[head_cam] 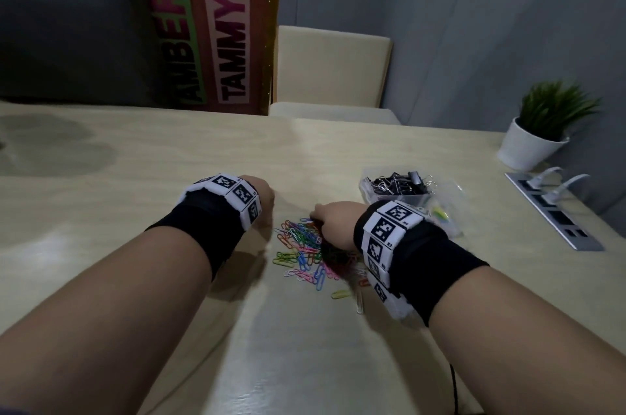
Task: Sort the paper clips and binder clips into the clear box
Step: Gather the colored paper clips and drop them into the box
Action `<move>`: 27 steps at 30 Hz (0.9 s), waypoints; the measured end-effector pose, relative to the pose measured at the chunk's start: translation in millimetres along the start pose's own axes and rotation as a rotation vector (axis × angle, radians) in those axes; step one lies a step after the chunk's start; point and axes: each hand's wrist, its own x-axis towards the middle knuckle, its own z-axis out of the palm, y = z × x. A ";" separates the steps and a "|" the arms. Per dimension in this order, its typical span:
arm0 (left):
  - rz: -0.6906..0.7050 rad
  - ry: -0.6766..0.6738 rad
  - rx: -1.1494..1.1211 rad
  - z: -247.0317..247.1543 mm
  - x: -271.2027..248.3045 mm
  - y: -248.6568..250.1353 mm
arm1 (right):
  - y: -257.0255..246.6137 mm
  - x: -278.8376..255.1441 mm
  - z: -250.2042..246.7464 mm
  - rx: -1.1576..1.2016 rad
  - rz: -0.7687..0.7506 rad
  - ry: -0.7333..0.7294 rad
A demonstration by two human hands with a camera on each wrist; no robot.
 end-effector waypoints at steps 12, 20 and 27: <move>0.126 0.067 -0.278 0.4 -34.7 34.9 | 37.5 -62.9 3.4 0.077 0.078 0.081; 0.173 -0.049 -0.168 -6.2 -53.0 56.3 | 42.6 -66.0 38.9 -0.222 0.233 -0.154; 0.214 -0.041 -0.140 -7.1 -61.3 68.5 | 34.7 -53.2 36.8 -0.024 0.189 -0.004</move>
